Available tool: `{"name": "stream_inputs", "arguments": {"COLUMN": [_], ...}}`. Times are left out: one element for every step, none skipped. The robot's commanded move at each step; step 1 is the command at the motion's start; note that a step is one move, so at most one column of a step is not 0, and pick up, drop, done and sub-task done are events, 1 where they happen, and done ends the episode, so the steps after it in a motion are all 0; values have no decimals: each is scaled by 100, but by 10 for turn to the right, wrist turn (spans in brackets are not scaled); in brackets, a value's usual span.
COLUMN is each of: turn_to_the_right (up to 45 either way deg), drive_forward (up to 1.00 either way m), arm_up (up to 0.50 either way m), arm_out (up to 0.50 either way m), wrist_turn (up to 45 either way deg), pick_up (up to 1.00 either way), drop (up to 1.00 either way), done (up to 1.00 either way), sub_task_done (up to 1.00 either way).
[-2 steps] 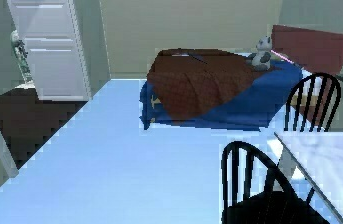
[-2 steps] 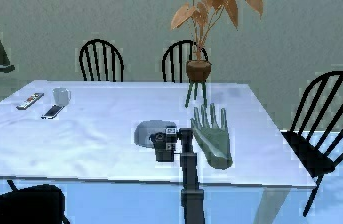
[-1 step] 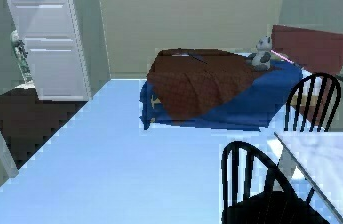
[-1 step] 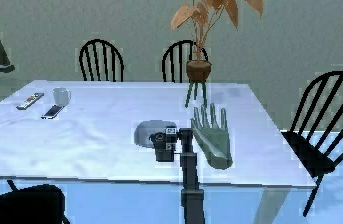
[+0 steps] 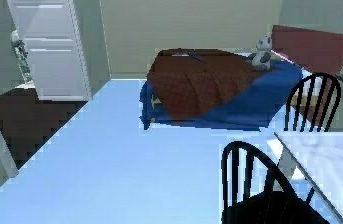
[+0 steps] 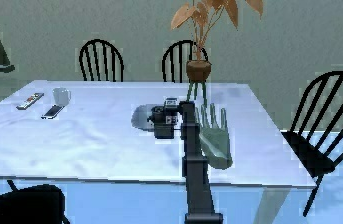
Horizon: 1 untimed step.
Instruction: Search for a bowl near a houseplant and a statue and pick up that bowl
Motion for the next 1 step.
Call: {"name": "stream_inputs", "arguments": {"turn_to_the_right": [0], "drive_forward": [0], "arm_up": [0], "arm_out": [0], "wrist_turn": [0], "pick_up": [0], "drop": [0], "done": [100], "sub_task_done": [0]}}
